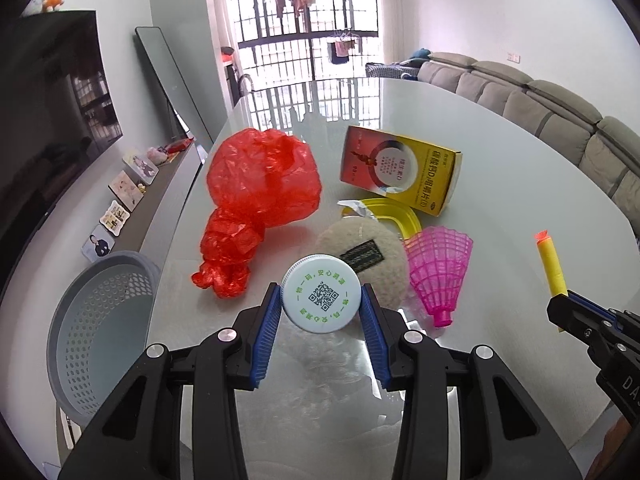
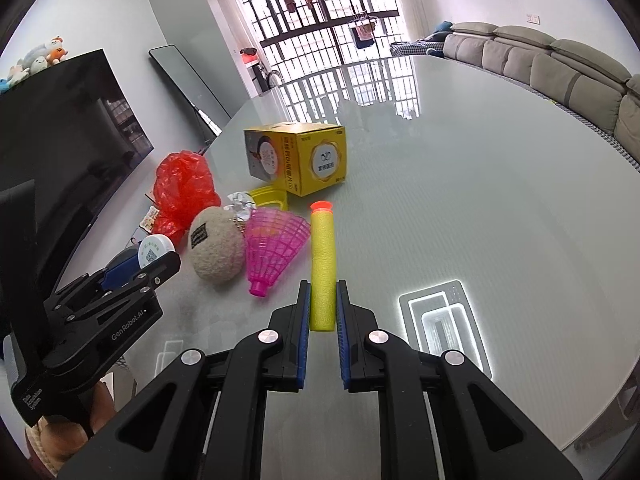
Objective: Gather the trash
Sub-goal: 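Carry the dart and lid over the grey basket and open both tools, then withdraw both tools from the basket toward the table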
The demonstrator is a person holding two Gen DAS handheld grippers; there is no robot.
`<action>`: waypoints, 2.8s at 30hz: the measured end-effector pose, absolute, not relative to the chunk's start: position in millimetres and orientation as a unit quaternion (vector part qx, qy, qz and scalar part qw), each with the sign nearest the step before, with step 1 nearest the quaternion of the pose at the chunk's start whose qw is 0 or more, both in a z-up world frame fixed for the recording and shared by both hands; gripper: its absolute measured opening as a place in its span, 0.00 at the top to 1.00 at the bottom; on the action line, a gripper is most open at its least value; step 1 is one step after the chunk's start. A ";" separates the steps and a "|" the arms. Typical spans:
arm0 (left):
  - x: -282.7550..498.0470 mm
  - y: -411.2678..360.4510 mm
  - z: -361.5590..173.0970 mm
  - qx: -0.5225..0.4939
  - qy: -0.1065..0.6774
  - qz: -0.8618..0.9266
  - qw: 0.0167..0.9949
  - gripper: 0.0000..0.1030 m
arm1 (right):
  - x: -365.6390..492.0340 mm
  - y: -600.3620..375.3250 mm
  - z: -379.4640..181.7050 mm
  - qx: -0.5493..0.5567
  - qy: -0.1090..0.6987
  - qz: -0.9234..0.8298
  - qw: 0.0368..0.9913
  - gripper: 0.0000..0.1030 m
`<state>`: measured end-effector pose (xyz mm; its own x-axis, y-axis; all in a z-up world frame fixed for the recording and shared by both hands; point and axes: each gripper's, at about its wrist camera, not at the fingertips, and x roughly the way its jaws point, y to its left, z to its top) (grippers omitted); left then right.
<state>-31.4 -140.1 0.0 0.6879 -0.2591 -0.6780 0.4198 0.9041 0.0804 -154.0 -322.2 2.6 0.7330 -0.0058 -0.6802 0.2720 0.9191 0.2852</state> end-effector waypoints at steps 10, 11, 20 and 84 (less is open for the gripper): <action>-16.1 -62.9 5.9 0.076 0.343 -0.108 0.930 0.62 | -122.8 -261.7 17.5 0.145 0.359 -0.006 0.922 0.88; -15.0 -54.5 5.1 0.074 0.343 -0.099 0.931 0.62 | -117.8 -253.2 19.7 0.139 0.359 0.005 0.923 0.88; -1.0 29.5 -3.9 0.044 0.356 -0.014 0.933 0.62 | -68.9 -173.5 23.7 0.088 0.368 0.104 0.920 0.88; 65.4 151.8 -52.5 -0.004 0.428 0.103 0.898 0.25 | 69.1 -45.3 -35.7 0.045 0.462 0.238 0.853 0.64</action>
